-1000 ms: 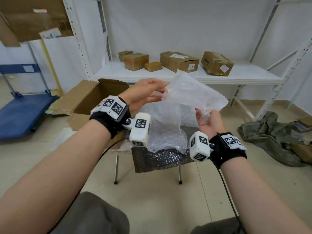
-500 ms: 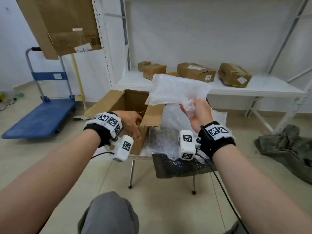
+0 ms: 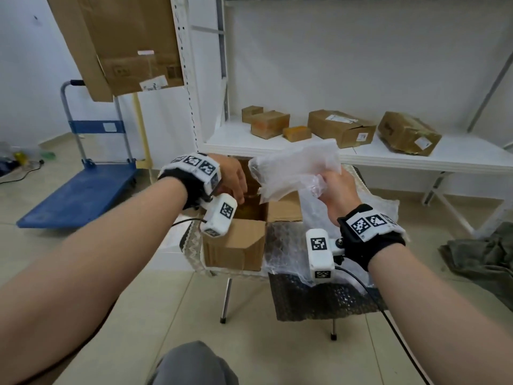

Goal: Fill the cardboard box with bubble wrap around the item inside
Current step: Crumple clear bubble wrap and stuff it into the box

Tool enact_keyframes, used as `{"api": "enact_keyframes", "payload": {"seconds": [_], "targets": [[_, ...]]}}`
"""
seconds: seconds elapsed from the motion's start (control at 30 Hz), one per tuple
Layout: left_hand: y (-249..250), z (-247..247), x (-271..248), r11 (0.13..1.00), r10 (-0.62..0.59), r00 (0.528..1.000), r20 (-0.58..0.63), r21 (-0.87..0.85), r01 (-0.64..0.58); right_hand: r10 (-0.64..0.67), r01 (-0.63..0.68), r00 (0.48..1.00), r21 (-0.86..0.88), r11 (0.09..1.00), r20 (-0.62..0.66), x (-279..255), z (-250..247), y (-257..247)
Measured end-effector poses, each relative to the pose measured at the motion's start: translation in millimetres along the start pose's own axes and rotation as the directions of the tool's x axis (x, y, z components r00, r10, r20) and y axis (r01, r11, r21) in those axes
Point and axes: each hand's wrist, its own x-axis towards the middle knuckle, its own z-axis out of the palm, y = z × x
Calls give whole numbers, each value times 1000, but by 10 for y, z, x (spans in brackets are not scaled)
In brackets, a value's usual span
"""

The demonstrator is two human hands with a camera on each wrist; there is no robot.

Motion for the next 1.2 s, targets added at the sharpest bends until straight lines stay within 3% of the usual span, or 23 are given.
{"api": "enact_keyframes", "payload": {"seconds": [0.17,0.27,0.4,0.5,0.53,0.6,0.63,0.67,0.8,0.87,1.0,1.1,1.2], "targets": [[60,-9,471,983,2,998,-64,181,10,48,-42,998,116,992,-49,95,32,-15],[-46,138,1037,973,-15,997,-75,228,32,44,-37,998,148,988,-44,123,47,-28],[94,213,937,991,-54,998,16,127,52,42,-37,999,181,983,-25,135,64,-27],[30,289,1039,988,-87,996,-8,124,87,47,-43,999,203,978,-14,118,101,-4],[-123,354,1363,990,-94,993,-74,100,101,47,-44,999,205,978,-13,112,119,6],[-474,537,2115,995,-70,994,-88,70,77,52,-49,999,204,978,-11,103,151,22],[-526,549,2246,997,-66,993,-93,42,70,53,-50,999,198,979,-8,92,162,25],[-499,513,2171,998,-64,993,-100,20,66,50,-48,999,190,981,-6,82,169,19],[-37,145,922,997,-56,983,-178,34,63,25,-20,999,167,986,-28,61,183,-73],[86,-28,564,999,-34,983,-183,4,35,19,-11,998,135,991,-59,78,213,-111],[106,-356,286,999,-27,979,-202,-36,20,-39,34,988,-34,999,-150,81,320,-200],[35,-451,180,998,-25,982,-189,-56,15,-93,76,984,-118,990,-150,38,434,-293],[-51,-412,114,999,-9,981,-192,28,15,-174,143,976,-214,966,-132,-23,514,-340]]}}
